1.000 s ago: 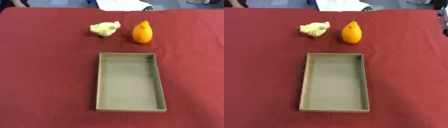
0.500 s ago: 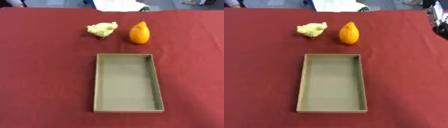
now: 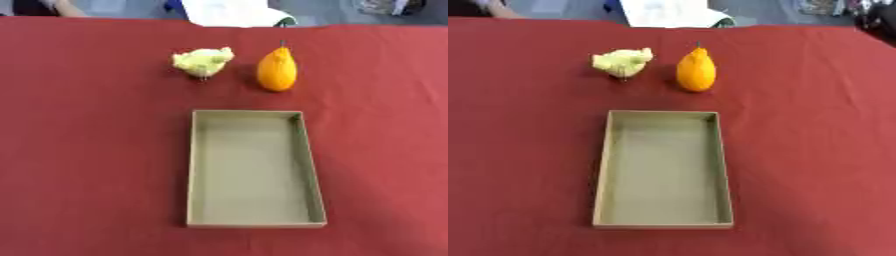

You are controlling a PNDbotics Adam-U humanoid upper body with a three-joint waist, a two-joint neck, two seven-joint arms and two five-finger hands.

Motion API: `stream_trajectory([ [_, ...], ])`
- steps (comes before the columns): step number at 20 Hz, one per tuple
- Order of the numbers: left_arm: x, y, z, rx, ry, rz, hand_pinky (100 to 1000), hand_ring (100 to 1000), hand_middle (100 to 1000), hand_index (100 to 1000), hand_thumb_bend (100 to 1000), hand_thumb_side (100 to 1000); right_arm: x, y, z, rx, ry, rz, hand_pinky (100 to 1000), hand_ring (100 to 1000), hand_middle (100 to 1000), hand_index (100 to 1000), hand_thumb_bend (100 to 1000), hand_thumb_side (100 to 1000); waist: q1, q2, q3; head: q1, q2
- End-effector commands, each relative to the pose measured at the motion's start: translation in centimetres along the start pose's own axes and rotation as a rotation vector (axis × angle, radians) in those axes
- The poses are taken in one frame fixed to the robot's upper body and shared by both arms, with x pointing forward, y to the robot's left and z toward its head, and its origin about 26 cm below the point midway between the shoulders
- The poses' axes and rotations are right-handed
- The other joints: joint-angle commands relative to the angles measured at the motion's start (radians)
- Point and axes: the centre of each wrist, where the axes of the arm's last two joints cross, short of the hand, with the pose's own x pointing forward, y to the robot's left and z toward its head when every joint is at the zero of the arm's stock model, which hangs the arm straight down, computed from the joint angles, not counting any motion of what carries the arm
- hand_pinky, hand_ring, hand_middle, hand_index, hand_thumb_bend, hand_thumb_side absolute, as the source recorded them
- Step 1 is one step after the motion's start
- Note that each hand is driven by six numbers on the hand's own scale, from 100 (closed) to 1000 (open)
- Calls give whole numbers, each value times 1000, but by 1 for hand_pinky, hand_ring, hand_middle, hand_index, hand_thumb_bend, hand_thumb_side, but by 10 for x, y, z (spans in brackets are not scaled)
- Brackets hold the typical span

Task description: Pick up objects on the table and place them in the box.

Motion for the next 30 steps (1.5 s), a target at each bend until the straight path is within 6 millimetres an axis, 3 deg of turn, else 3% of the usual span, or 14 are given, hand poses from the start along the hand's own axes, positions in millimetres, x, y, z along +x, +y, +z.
stream_trajectory([
  [1,5,5,-8,-1,-47,-13,761,802,524,810,441,597,-15,-9,-12,69,-2,37,810,808,835,905,212,1000,1,-21,3,-18,-4],
  [7,6,5,-8,-12,-52,-10,761,802,524,811,442,598,-45,4,-27,190,8,63,819,817,844,913,218,1000,0,-23,5,-29,6],
  [18,7,4,-9,-27,-55,-3,760,803,525,811,442,600,-91,47,-52,492,-33,129,846,862,883,938,265,1000,12,-29,9,-12,3],
  [24,8,3,-9,-30,-56,1,760,803,525,811,443,601,-104,71,-58,628,-50,95,850,870,887,945,288,1000,15,-31,11,-13,6],
  [30,9,2,-9,-33,-58,8,759,803,525,811,444,602,-109,92,-52,739,-64,67,849,872,884,951,320,1000,16,-31,15,-13,9],
])
